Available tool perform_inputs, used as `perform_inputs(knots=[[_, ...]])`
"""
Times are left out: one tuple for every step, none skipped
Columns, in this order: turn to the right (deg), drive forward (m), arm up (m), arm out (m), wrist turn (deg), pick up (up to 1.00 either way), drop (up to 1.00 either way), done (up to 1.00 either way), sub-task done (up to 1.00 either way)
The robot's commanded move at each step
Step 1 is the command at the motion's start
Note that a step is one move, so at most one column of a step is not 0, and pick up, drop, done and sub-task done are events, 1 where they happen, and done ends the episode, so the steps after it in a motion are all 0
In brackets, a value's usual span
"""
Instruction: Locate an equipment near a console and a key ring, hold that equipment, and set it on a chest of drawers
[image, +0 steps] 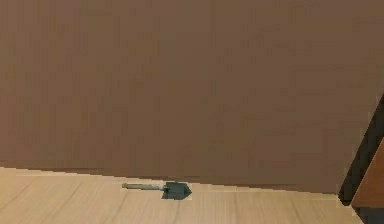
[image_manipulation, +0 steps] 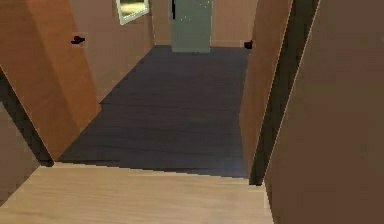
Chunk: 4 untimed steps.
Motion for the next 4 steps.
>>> perform_inputs(knots=[[-45.0,0.0,0.0,0.0,0.0,0.0,0.0,0.0,0.0],[-42.0,0.0,0.0,0.0,0.0,0.0,0.0,0.0,0.0],[0.0,1.0,0.0,0.0,0.0,0.0,0.0,0.0,0.0],[0.0,1.0,0.0,0.0,0.0,0.0,0.0,0.0,0.0]])
